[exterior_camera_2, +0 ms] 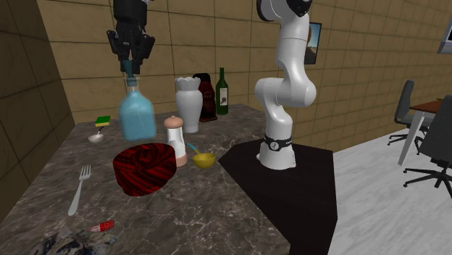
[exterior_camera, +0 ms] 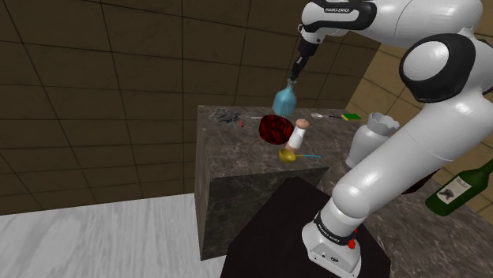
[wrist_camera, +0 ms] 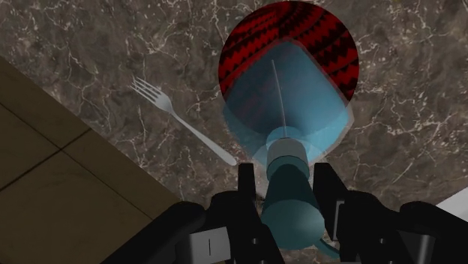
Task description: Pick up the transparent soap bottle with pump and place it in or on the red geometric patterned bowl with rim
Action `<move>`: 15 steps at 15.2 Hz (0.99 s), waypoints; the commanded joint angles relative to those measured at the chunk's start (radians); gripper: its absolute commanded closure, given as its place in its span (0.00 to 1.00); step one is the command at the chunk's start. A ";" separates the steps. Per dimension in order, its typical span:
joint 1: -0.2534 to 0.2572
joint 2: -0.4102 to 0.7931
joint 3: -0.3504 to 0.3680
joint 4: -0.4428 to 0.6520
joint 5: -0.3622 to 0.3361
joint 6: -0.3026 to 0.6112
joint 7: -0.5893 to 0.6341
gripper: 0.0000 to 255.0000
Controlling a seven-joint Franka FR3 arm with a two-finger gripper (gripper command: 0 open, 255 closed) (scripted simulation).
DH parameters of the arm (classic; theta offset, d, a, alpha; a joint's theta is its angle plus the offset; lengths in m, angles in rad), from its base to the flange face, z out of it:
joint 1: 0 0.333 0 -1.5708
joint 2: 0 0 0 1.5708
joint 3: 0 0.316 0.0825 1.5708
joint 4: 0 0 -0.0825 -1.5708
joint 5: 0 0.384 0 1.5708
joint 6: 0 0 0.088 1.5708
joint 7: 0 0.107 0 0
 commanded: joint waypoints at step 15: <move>-0.003 -0.005 -0.003 -0.138 -0.005 0.135 0.005 1.00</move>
